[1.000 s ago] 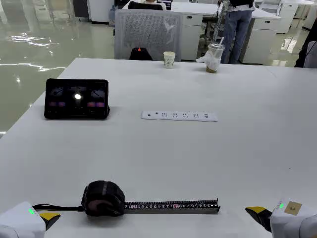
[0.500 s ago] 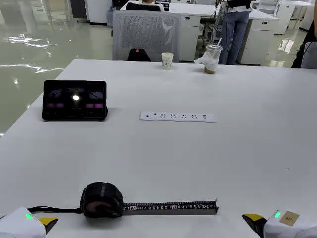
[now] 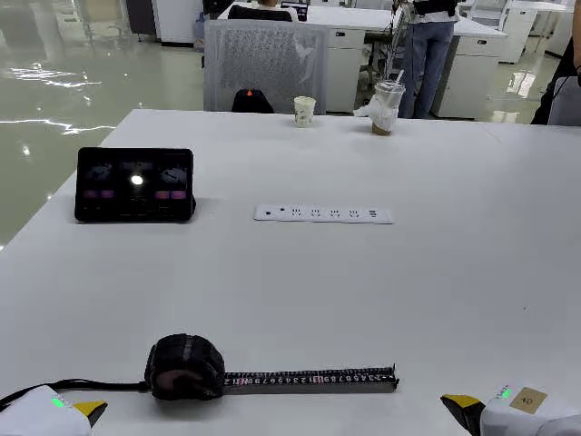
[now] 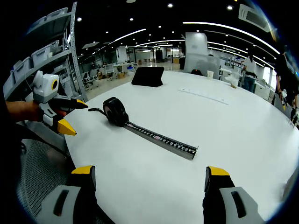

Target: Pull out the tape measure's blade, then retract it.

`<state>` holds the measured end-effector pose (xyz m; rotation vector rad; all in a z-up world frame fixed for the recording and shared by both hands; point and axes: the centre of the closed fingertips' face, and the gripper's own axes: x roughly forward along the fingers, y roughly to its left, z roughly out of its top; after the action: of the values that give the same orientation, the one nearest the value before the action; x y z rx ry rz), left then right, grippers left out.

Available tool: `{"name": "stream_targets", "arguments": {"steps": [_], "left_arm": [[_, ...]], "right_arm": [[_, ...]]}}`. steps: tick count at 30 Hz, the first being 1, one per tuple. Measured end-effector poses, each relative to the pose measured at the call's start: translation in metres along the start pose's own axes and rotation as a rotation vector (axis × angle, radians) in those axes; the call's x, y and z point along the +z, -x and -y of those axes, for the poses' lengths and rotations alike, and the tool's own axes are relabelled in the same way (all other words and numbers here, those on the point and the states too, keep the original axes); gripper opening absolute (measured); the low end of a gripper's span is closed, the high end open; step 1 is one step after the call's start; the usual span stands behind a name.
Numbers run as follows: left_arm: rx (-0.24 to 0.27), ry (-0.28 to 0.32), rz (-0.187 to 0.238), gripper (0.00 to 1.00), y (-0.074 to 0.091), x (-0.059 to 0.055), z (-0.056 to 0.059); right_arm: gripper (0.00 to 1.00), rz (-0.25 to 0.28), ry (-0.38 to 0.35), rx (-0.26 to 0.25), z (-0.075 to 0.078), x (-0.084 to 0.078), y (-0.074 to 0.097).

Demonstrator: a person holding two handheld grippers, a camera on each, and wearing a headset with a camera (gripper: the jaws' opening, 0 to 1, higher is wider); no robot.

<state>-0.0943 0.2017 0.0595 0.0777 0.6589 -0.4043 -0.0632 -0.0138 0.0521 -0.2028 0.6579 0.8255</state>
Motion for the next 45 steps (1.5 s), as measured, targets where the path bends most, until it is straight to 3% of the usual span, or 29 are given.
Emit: {"name": "stream_targets", "arguments": {"steps": [15,23,34,45], "left_arm": [[0.013,0.029,0.01,0.92,-0.002,0.001,0.002],[0.03,0.037,0.007,0.93,-0.008,0.002,0.0],[0.066,0.056,-0.007,0.95,-0.017,0.001,-0.011],[0.069,0.061,-0.02,0.99,-0.023,0.001,-0.013]], "right_arm": [[0.94,-0.01,-0.001,0.02,-0.005,-0.003,-0.001],[0.92,-0.018,0.001,0.04,0.002,-0.007,-0.001],[0.85,-0.071,0.048,0.099,0.007,-0.02,-0.004],[0.81,-0.103,0.112,0.136,0.021,-0.018,-0.01]]}}
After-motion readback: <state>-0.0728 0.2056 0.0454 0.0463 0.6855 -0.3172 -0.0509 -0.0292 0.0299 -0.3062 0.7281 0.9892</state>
